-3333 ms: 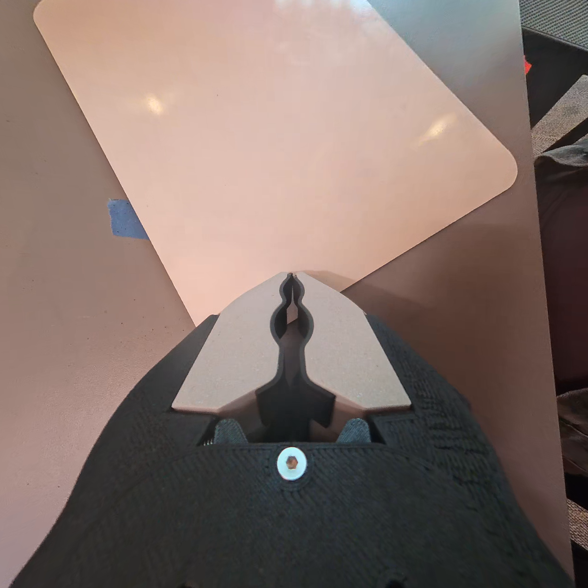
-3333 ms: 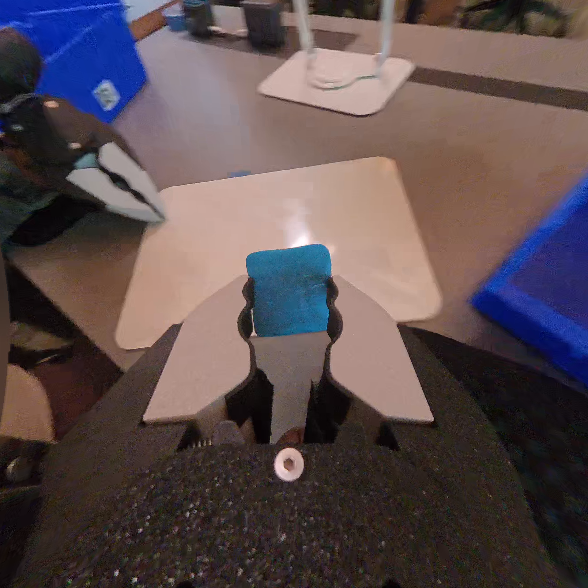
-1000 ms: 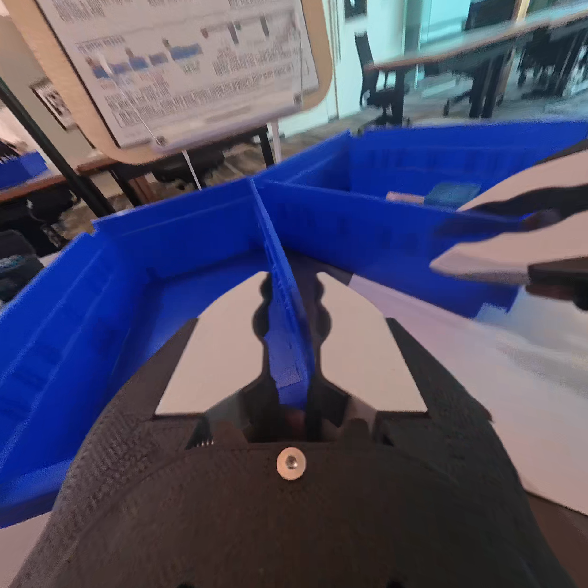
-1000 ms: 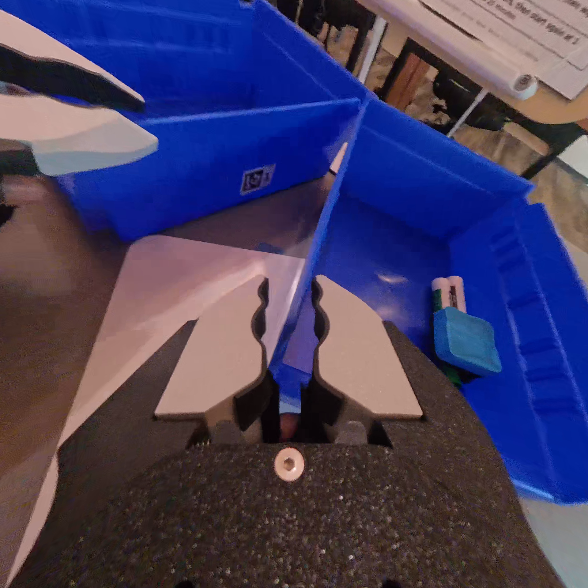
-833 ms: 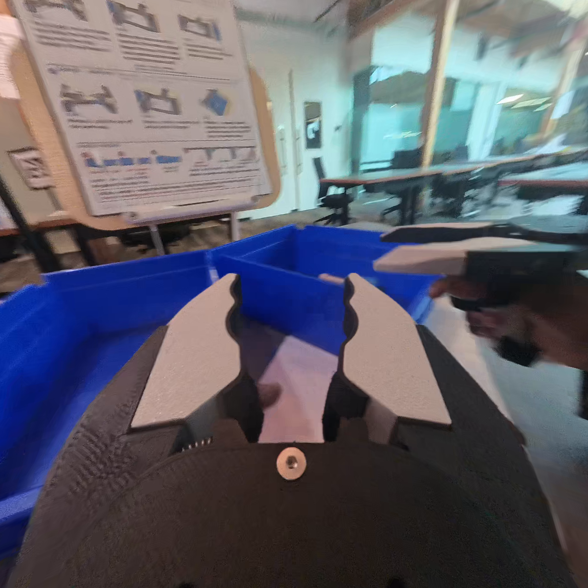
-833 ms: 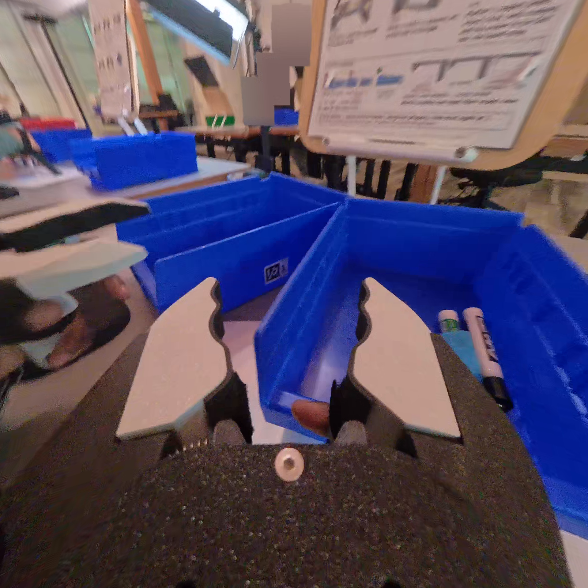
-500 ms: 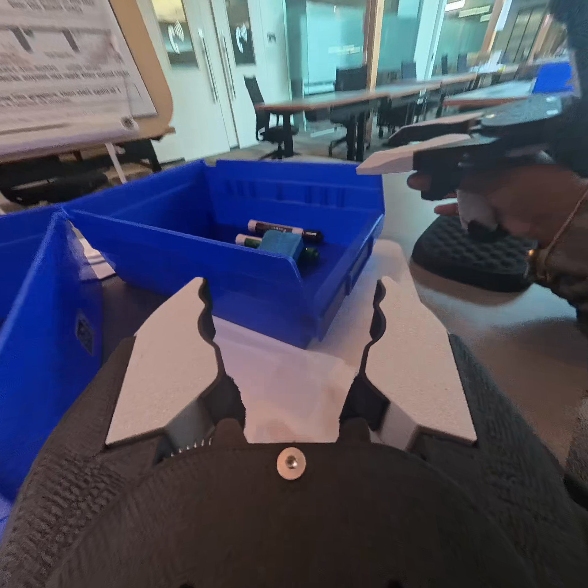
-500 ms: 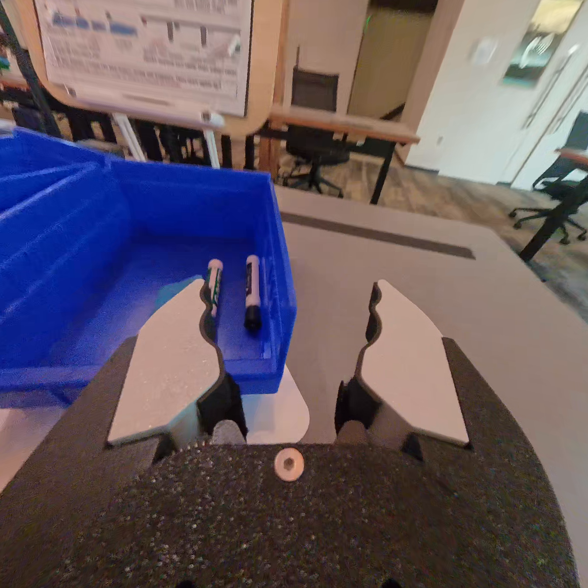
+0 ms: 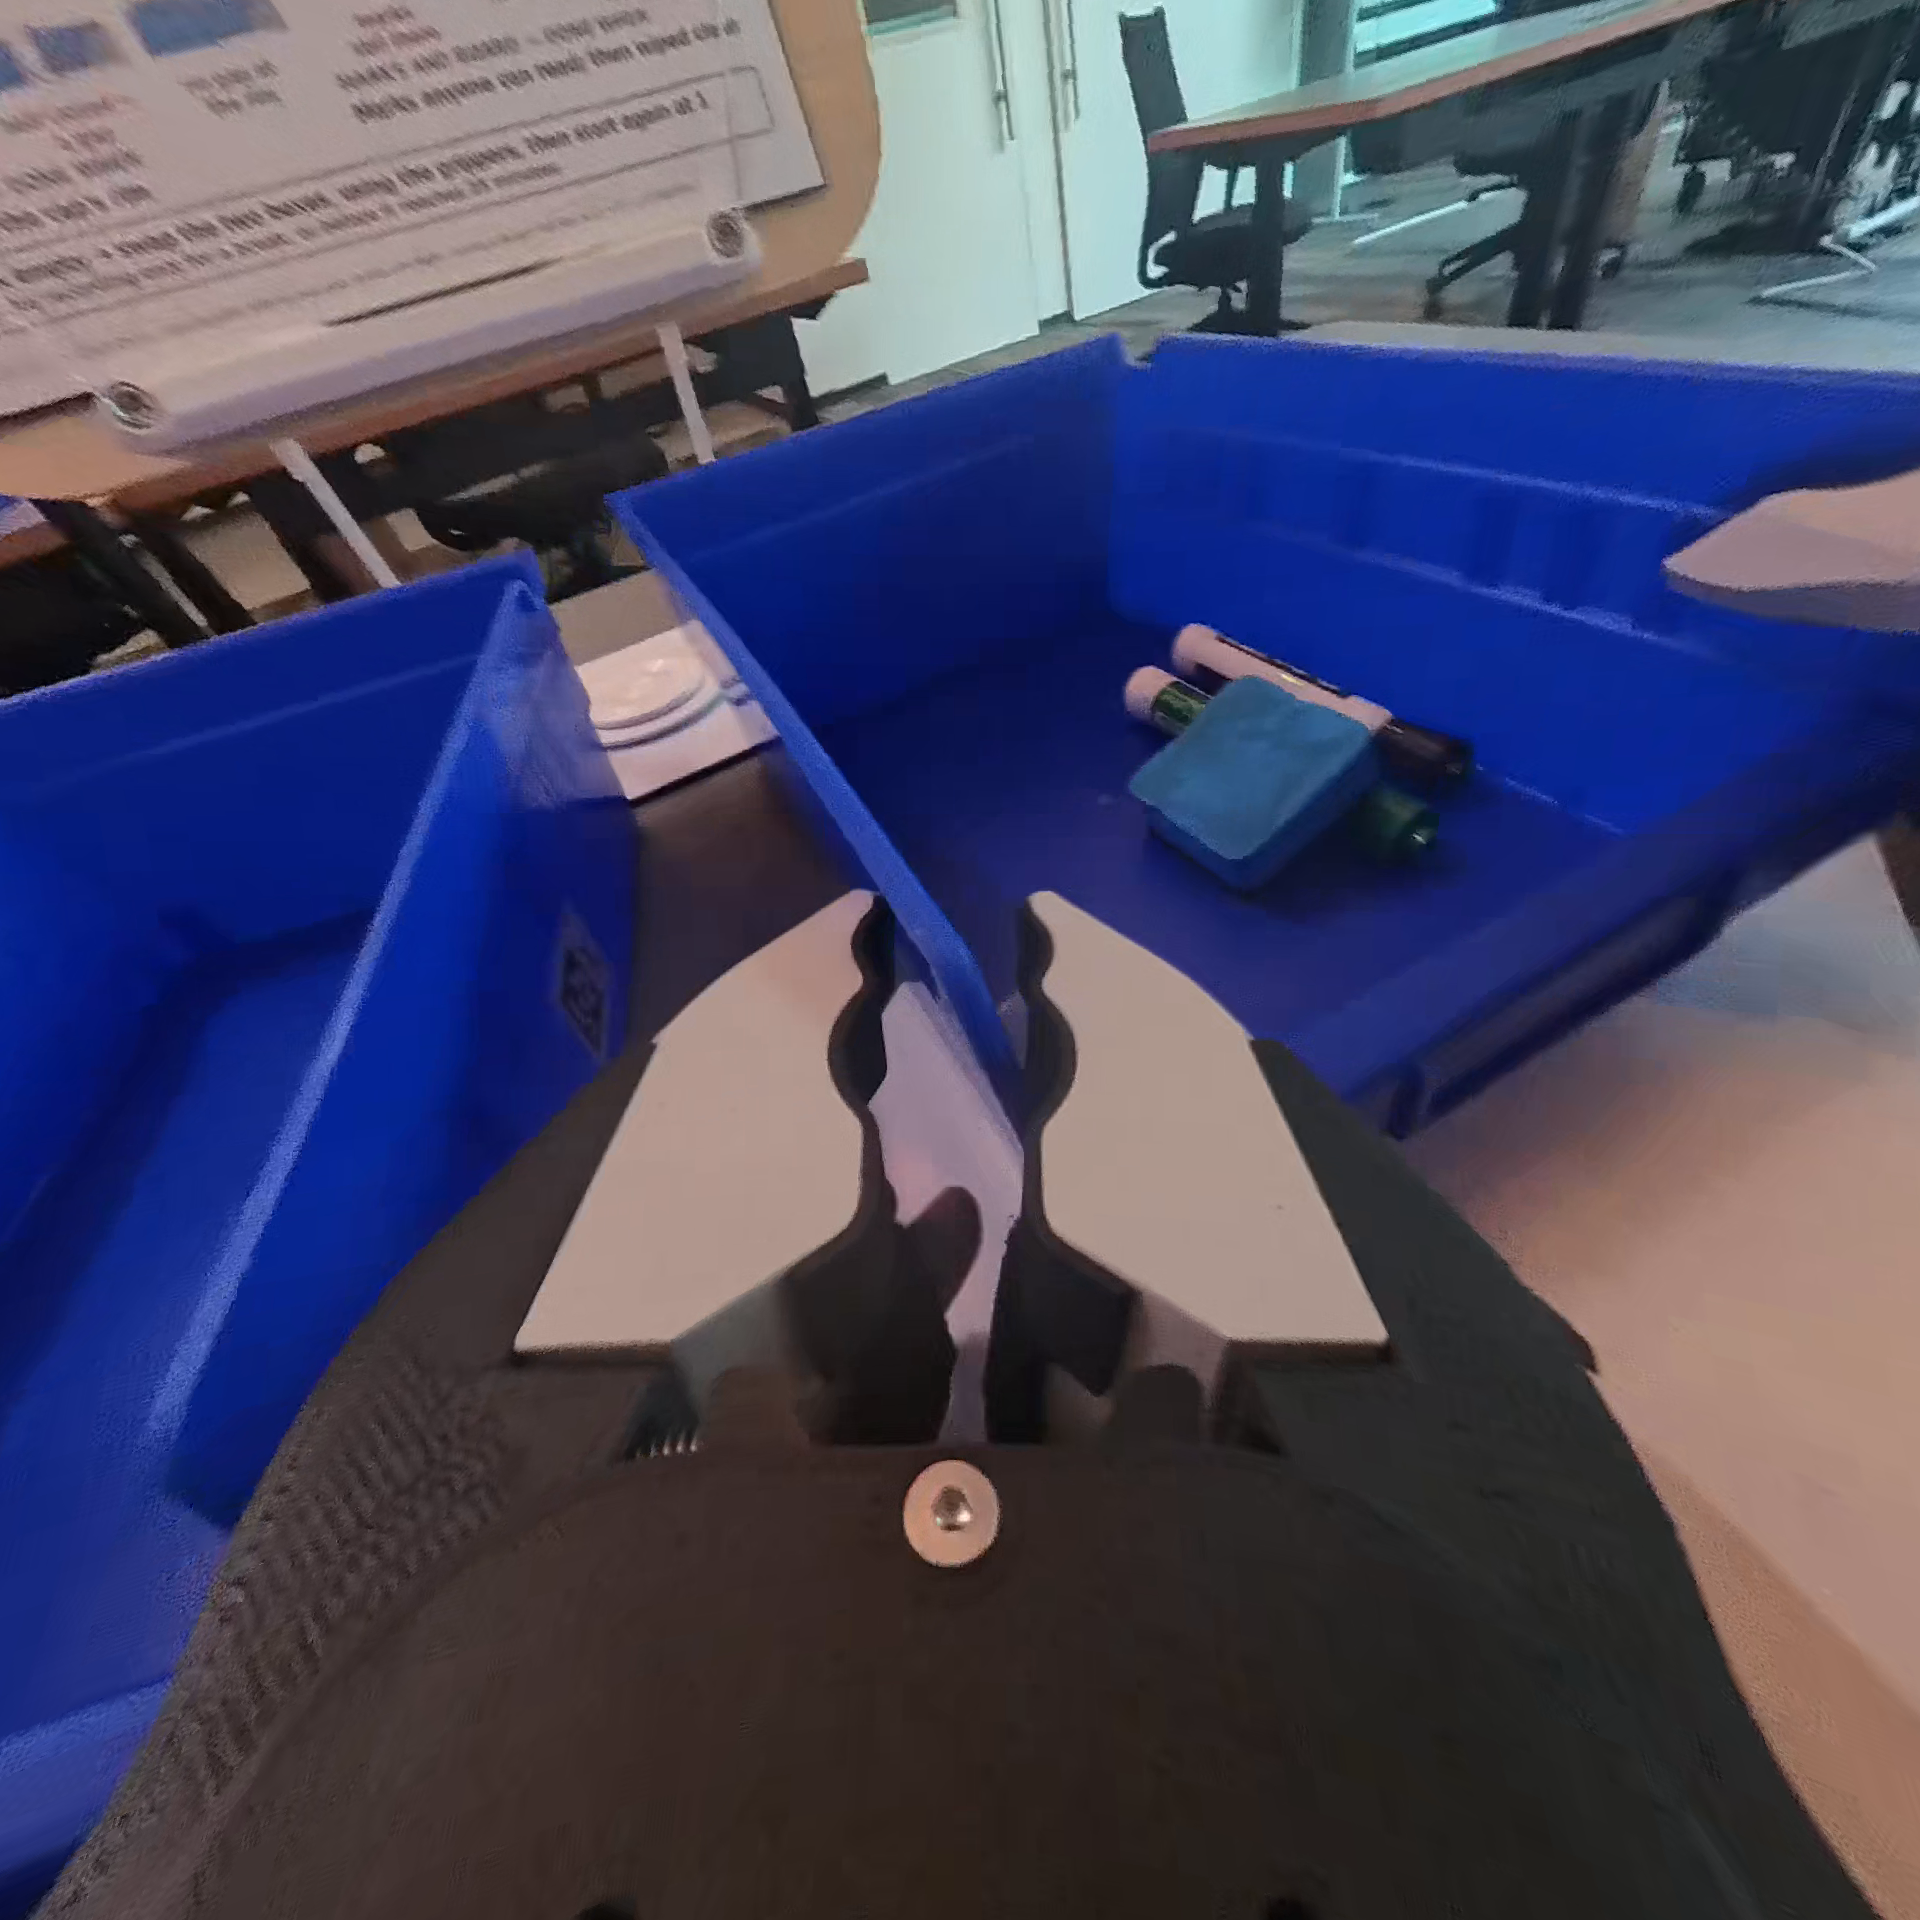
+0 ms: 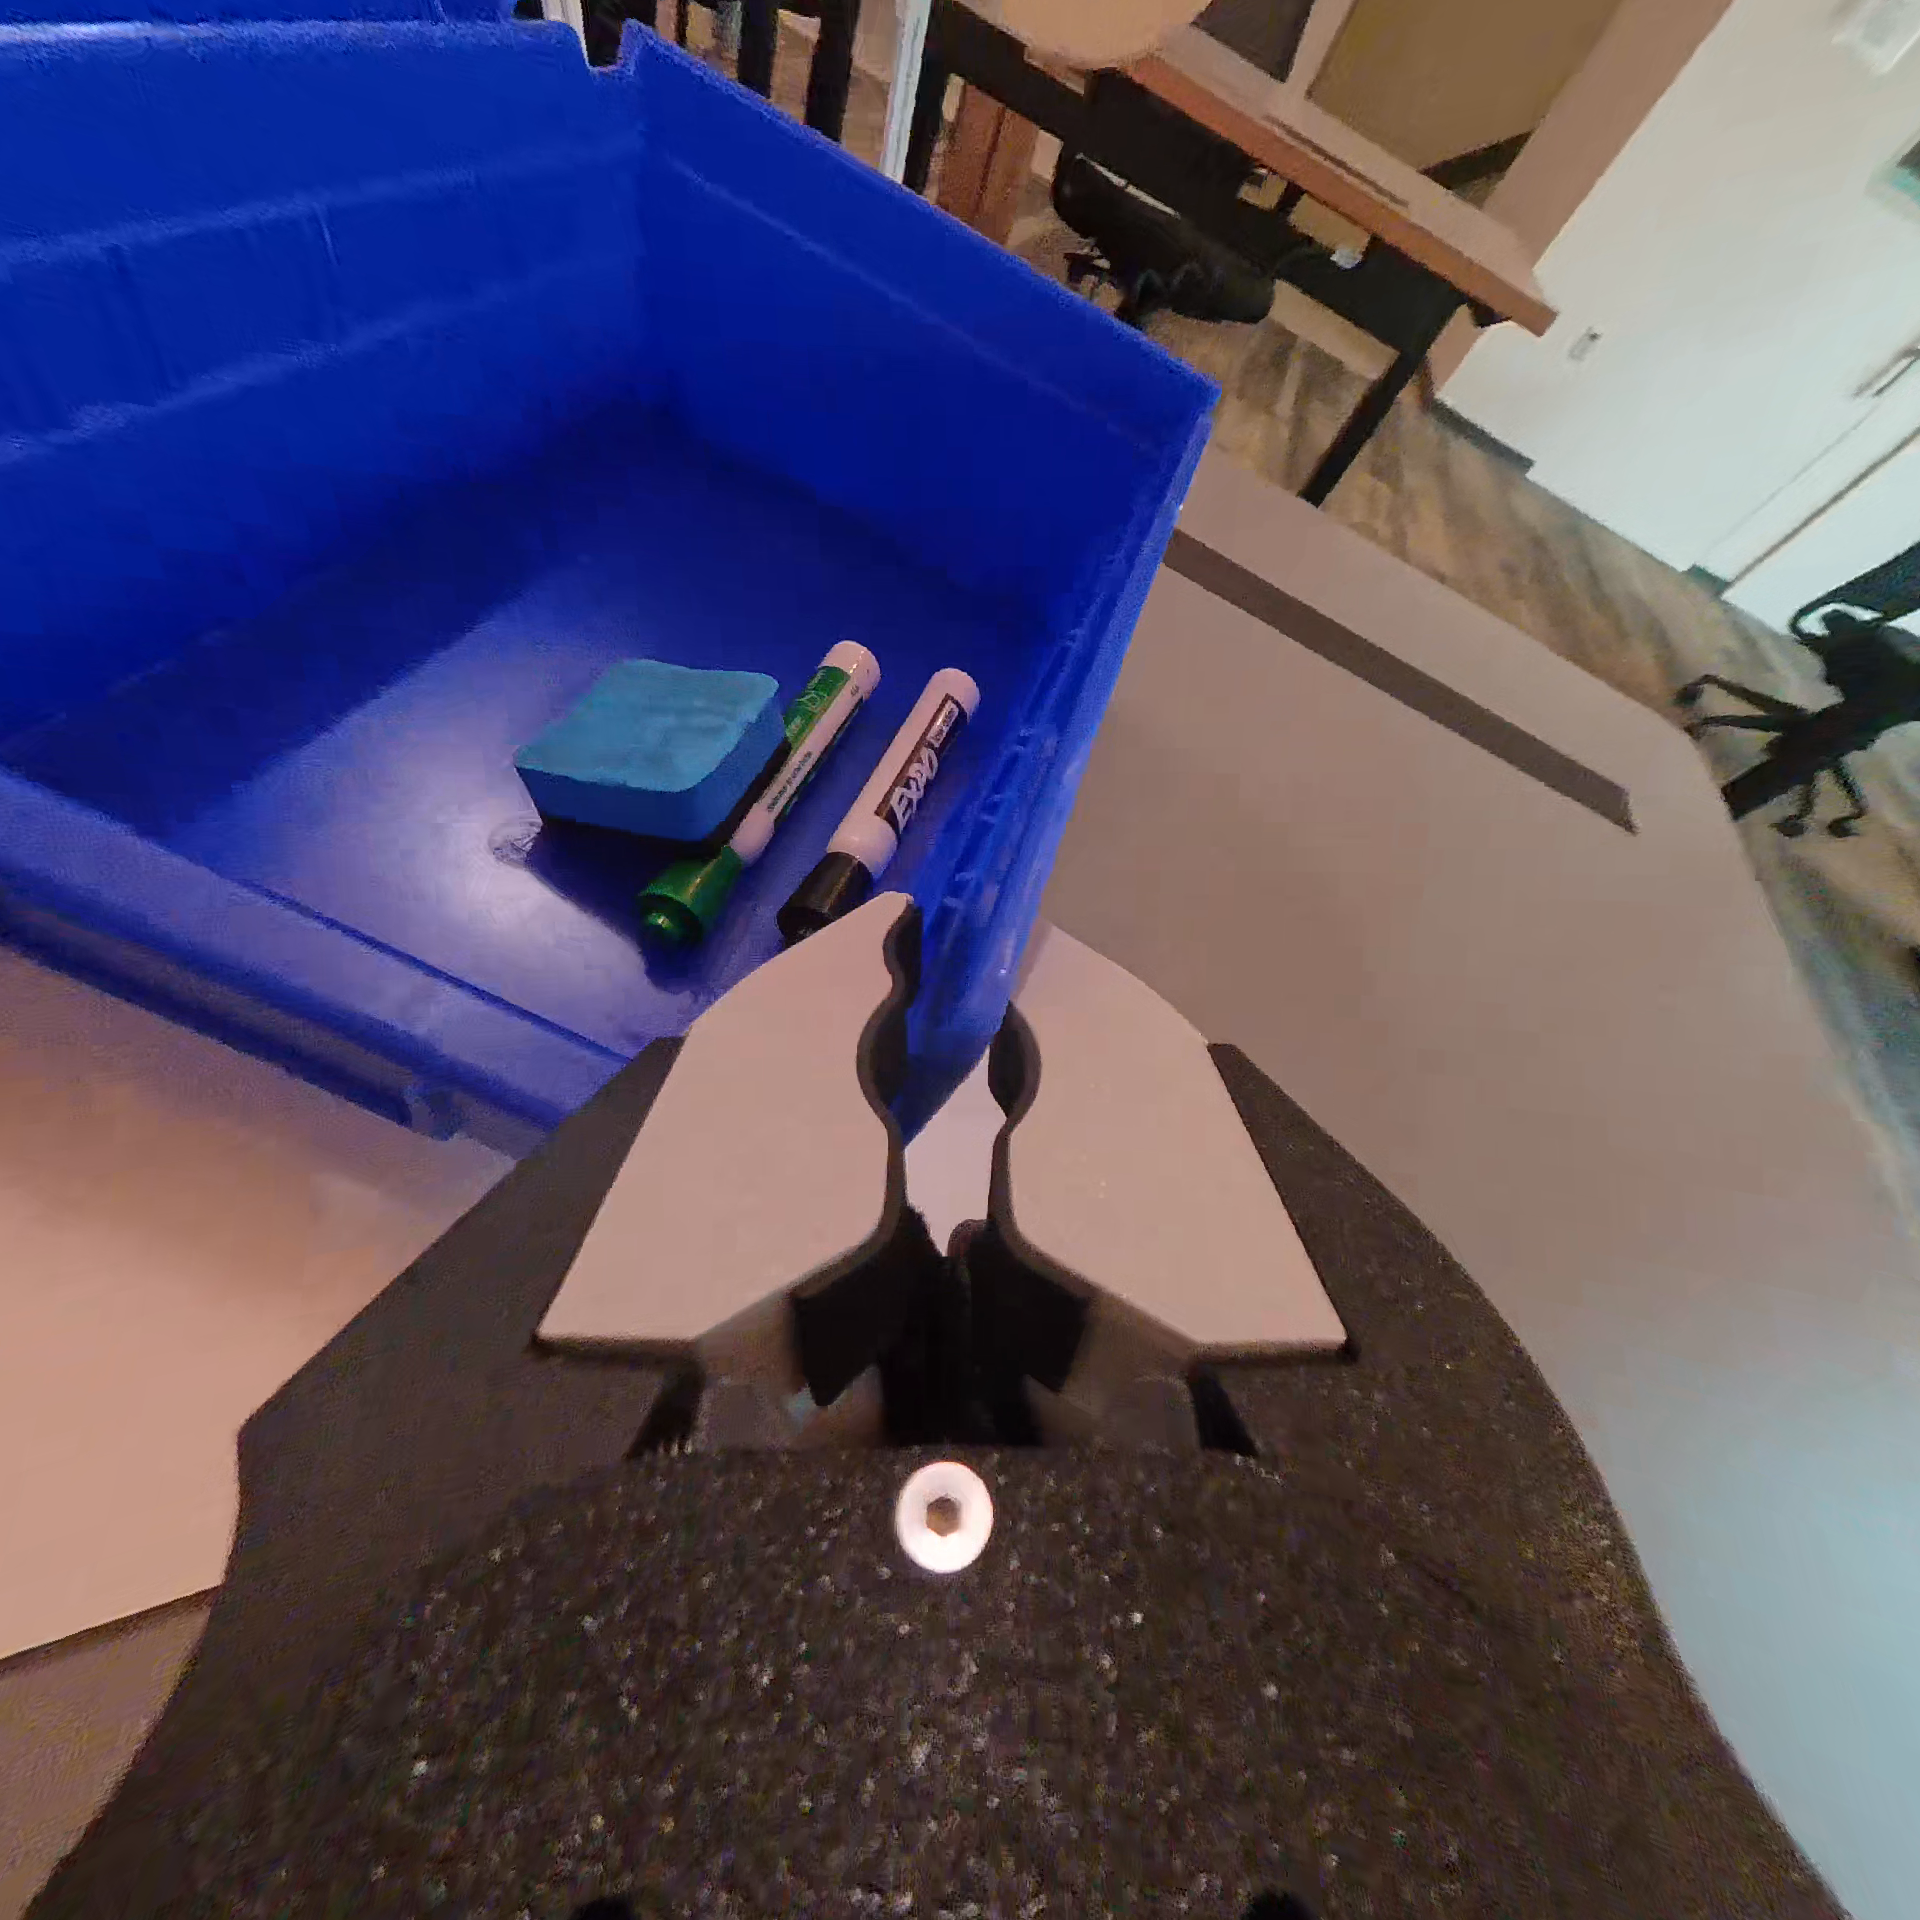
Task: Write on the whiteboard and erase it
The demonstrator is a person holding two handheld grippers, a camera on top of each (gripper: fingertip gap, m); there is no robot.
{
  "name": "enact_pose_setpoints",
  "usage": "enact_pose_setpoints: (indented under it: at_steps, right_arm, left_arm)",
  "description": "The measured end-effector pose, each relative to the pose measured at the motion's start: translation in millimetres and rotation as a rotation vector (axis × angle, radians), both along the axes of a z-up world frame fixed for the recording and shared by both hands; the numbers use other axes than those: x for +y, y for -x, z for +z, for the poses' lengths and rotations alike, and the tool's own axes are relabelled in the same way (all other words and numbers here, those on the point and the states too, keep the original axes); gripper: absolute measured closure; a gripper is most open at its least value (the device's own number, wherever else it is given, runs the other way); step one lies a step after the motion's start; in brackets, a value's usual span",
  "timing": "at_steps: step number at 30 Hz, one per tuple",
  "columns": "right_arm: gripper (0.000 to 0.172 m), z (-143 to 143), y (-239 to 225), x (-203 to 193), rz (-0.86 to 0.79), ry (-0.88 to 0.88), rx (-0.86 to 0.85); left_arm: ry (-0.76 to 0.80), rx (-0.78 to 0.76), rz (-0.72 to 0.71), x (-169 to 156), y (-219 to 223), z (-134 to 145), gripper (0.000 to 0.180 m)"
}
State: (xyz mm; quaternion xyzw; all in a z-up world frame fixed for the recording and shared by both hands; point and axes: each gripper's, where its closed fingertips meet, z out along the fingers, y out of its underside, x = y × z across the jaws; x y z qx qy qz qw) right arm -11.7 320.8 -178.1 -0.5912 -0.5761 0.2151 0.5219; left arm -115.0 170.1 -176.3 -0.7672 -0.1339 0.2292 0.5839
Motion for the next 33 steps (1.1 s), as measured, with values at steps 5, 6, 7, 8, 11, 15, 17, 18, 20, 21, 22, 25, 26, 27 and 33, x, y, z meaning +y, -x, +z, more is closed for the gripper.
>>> enact_pose_setpoints:
  at_steps: [5,6,7,8,11,15,17,18,20,21,22,25,26,27,33]
  right_arm:
    - [0.160,35,-22,-33,-0.028,-0.054,0.127]
    - [0.160,48,-25,-39,-0.030,-0.077,0.145]
    - [0.160,61,-27,-46,-0.029,-0.088,0.161]
    - [0.160,75,-27,-53,-0.023,-0.088,0.172]
    - [0.159,110,-17,-79,0.023,-0.120,0.186]
    - [0.159,145,20,-122,0.113,-0.182,0.227]
    - [0.160,154,48,-147,0.179,-0.169,0.271]
    - [0.159,156,63,-162,0.222,-0.164,0.279]
    - [0.160,159,96,-195,0.307,-0.153,0.304]
    - [0.160,158,112,-213,0.349,-0.150,0.311]
    - [0.159,158,129,-233,0.390,-0.144,0.319]
    - [0.158,153,174,-296,0.511,-0.110,0.353]
    - [0.158,150,187,-319,0.553,-0.095,0.374]
    - [0.158,147,198,-342,0.594,-0.076,0.396]
    - [0.157,85,243,-443,0.728,0.003,0.330]
  left_arm:
    - [-0.128,0.059,-0.003,-22,-8,43,0.164]
    - [-0.146,0.074,-0.004,-28,-11,56,0.164]
    - [-0.158,0.086,-0.001,-36,-13,69,0.164]
    - [-0.168,0.095,0.007,-44,-14,81,0.164]
    - [-0.174,0.111,0.039,-75,-8,110,0.163]
    - [-0.169,0.144,0.123,-126,17,131,0.162]
    - [-0.163,0.181,0.191,-159,33,139,0.162]
    - [-0.165,0.199,0.227,-177,41,143,0.163]
    - [-0.163,0.225,0.301,-216,59,148,0.162]
    - [-0.151,0.241,0.342,-237,68,151,0.162]
    - [-0.139,0.254,0.381,-259,76,153,0.162]
    - [-0.103,0.285,0.503,-327,99,156,0.162]
    - [-0.089,0.293,0.543,-350,105,155,0.162]
    - [-0.073,0.302,0.576,-373,110,153,0.162]
    - [-0.058,0.227,0.666,-466,129,106,0.162]
